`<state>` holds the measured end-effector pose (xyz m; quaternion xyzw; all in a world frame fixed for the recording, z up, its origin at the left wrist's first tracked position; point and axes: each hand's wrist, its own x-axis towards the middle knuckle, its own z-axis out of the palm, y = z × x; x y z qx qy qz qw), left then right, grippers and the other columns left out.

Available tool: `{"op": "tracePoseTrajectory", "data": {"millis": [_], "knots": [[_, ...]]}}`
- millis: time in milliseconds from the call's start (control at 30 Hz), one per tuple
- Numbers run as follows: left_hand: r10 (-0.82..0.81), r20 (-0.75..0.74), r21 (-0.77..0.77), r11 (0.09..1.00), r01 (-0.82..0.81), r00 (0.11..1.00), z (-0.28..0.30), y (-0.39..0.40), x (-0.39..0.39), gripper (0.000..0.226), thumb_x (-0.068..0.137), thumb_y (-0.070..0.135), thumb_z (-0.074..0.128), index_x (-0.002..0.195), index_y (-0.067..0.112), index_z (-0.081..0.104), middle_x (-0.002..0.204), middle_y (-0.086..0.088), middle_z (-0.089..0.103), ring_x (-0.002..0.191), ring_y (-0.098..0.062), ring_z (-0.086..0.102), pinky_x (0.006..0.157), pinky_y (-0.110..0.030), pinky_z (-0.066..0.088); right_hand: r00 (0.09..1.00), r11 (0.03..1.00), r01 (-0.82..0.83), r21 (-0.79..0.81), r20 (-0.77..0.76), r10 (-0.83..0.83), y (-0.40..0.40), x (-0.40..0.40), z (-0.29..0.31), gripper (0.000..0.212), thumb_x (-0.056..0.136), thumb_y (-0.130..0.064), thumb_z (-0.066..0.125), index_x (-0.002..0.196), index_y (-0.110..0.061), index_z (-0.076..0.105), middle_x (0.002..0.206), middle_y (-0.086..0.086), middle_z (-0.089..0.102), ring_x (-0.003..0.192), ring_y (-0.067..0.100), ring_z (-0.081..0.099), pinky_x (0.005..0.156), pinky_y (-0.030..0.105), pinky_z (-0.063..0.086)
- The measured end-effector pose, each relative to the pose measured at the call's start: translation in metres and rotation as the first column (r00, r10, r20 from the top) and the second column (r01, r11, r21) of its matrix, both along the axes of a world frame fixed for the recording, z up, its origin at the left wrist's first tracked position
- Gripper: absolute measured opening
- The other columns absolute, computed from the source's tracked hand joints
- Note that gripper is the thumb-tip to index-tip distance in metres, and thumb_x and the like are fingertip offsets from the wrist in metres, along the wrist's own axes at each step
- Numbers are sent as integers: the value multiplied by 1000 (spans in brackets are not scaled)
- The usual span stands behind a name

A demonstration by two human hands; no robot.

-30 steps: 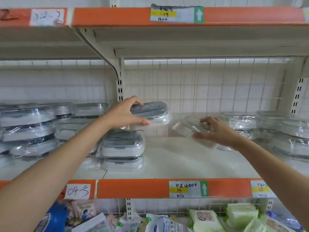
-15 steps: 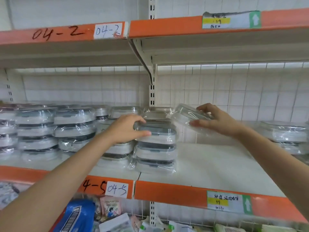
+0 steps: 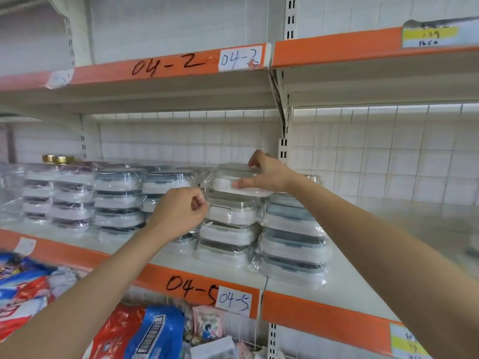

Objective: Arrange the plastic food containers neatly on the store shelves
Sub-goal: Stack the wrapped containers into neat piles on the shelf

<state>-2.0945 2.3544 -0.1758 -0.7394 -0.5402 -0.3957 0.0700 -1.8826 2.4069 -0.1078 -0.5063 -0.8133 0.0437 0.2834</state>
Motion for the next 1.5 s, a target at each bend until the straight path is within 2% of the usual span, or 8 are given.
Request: {"op": "tracePoseTrajectory", "data": {"millis": [200,333,500,667,767,967,1333,1500], "knots": [[-39,-8,-18,999,39,999,2,-6,26,25,85,26,63,61,28,55,61,15,60,62,-2,58,61,-22,46,954,1000,28,-12,299,-23,12,-27,-12,79,80,-70,50,138,-17,41,140,4,47,128,27,42,109,52,30],[-78,-33,-7,997,78,996,6,-6,48,20,83,29,63,64,28,58,61,15,60,61,-2,57,62,-23,47,975,997,11,73,222,-27,-4,-1,-2,64,86,-61,50,136,-22,46,142,1,46,130,23,40,108,45,31],[-159,-112,0,987,160,981,11,-4,88,15,86,33,63,74,25,63,67,17,58,65,-2,57,62,-22,44,974,990,8,144,223,-40,-30,55,0,51,87,-42,59,130,-15,52,130,3,54,114,18,51,88,24,36],[-265,-151,81,957,279,952,17,-5,142,14,86,29,64,74,22,63,68,20,54,65,5,52,67,-16,41,951,975,101,198,268,-153,-58,131,-14,44,87,-30,64,127,-13,53,124,3,57,110,17,52,89,25,38],[-313,-202,118,933,340,928,18,-4,184,15,85,28,62,71,22,60,67,17,54,67,-5,55,74,-24,44,926,961,212,178,277,-255,-76,182,-28,44,87,-27,64,127,-14,52,123,3,56,109,17,52,90,25,39],[-379,-375,146,877,458,846,2,-7,293,12,84,32,54,82,22,61,86,3,60,89,-23,59,63,-27,36,843,876,456,159,239,-483,-127,297,-68,46,85,-23,65,128,-13,52,128,6,50,121,22,43,97,29,35],[-563,-310,-49,814,579,766,-30,-15,374,17,87,37,54,92,25,63,89,7,64,89,-18,61,73,-28,45,593,653,735,184,291,-750,-137,410,-75,76,86,-18,63,149,-14,19,156,1,18,141,24,19,111,42,30],[-571,-287,-105,817,567,769,-31,-13,374,16,87,37,55,95,25,63,85,10,64,86,-14,60,70,-26,43,510,601,717,354,322,-798,-122,419,-85,63,86,-30,65,140,-22,35,141,-3,40,128,20,33,100,35,29]]}}
